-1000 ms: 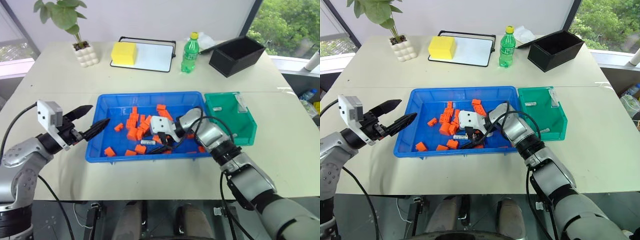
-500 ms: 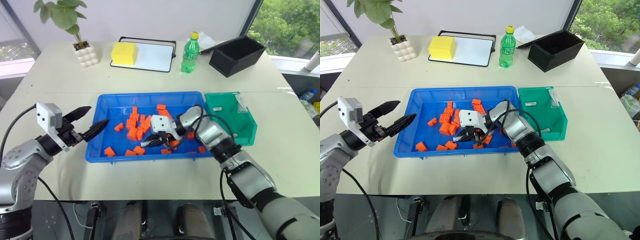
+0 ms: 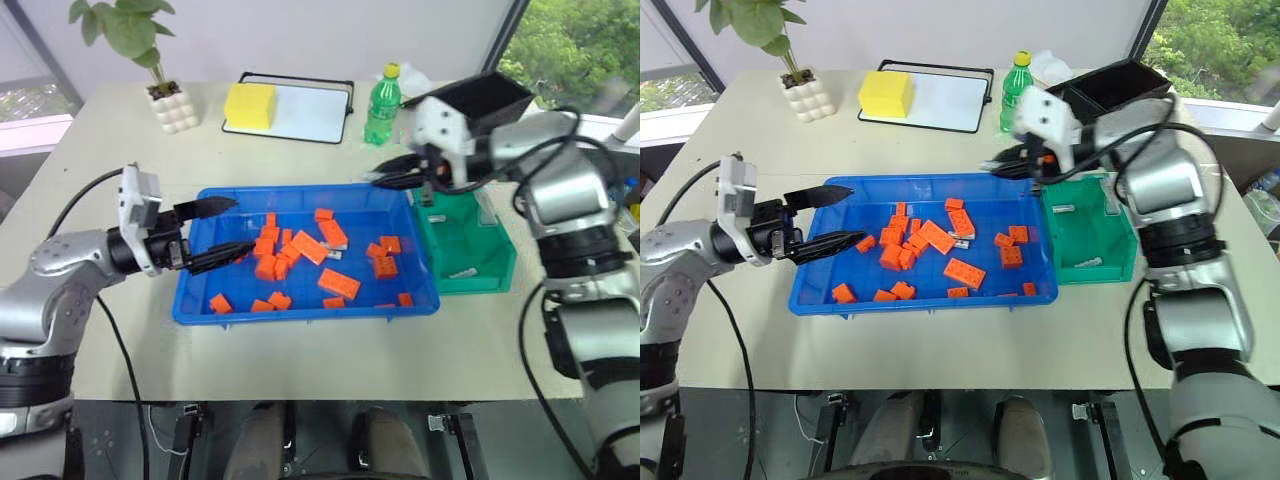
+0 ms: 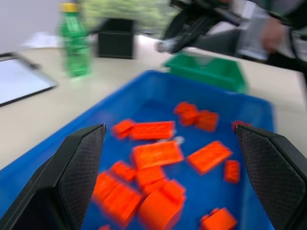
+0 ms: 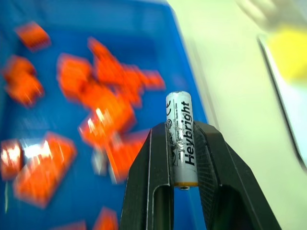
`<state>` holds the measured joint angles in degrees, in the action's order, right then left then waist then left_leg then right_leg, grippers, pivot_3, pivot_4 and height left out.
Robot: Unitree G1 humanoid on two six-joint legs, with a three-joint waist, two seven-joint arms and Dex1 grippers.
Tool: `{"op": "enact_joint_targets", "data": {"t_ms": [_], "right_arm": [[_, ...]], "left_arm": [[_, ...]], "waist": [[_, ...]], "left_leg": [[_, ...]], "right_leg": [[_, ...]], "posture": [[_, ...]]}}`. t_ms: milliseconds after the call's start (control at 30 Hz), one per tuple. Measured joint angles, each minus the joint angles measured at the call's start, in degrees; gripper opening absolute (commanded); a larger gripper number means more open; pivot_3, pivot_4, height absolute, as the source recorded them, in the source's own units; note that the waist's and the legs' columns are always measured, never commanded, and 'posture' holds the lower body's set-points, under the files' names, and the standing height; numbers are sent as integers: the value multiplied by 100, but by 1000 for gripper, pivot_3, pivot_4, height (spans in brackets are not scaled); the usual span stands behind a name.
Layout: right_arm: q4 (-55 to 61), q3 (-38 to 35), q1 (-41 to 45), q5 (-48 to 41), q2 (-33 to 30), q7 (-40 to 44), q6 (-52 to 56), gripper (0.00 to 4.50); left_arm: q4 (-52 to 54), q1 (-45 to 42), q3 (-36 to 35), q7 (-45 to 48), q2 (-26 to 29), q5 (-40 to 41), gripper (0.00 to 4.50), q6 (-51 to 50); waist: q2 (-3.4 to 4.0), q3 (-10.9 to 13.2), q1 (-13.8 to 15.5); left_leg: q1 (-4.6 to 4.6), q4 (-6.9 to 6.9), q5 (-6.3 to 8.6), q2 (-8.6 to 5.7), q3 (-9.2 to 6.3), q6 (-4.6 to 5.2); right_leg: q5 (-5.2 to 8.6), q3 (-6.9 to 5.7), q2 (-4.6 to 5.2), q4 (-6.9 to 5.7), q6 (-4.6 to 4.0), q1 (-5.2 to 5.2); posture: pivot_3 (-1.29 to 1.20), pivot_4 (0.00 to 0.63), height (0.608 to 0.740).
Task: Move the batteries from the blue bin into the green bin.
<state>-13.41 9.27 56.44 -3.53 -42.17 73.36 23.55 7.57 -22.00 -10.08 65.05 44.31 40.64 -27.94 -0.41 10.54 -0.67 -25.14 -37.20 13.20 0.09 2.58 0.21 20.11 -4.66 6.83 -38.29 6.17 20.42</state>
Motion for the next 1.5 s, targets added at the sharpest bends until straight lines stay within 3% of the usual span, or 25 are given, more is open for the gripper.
{"op": "enact_joint_targets", "data": {"t_ms": [200, 567, 867, 1000, 1200, 1500], "right_arm": [[128, -335, -986, 43, -869, -250, 207, 120], [474, -601, -1967, -23, -1215, -606, 363, 120], [150, -487, -1998, 272, -1439, -661, -172, 4465], [-95, -444, -1477, 334, -1152, -922, -162, 4465], [463, -573, -622, -281, 180, -1442, 961, 4465], [1172, 361, -1263, -341, 1684, -2383, 1495, 4465]], "left_arm": [[-740, -701, 526, 548, -184, -388, 4500, 268], [-1746, -1052, 764, 974, -426, -910, 4500, 791], [-1720, -974, 683, 952, -410, -991, 4500, 857], [-1574, -813, 575, 864, -343, -989, 4500, 838], [-1294, -523, 390, 668, -248, -984, 4500, 750], [-571, 57, 10, 171, -156, -892, 4500, 562]], "waist": [[1, 1, -18], [1, 1, 23], [1, 1, -3], [4, 2, -37], [4, 3, -17], [0, 1, 7]], "left_leg": [[0, 1, -1, 6, 13, 1], [-1, -6, -1, 8, 12, 1], [-2, -11, -1, 11, 11, 1], [-2, -10, -1, 16, 15, 0], [-1, -8, -2, 23, 12, -1], [-6, -12, -1, 10, -1, -1]], "right_leg": [[0, 0, 0, 4, 0, 2], [0, 0, -1, 5, 0, 1], [0, 0, -2, 5, 0, 1], [0, 0, -3, 5, 0, 3], [0, -1, -10, 2, 0, 3], [0, -1, -5, -5, 0, 2]], "posture": [[0, 150, 739], [0, 150, 739], [0, 150, 739], [0, 150, 739], [0, 150, 739], [0, 150, 739]]}}
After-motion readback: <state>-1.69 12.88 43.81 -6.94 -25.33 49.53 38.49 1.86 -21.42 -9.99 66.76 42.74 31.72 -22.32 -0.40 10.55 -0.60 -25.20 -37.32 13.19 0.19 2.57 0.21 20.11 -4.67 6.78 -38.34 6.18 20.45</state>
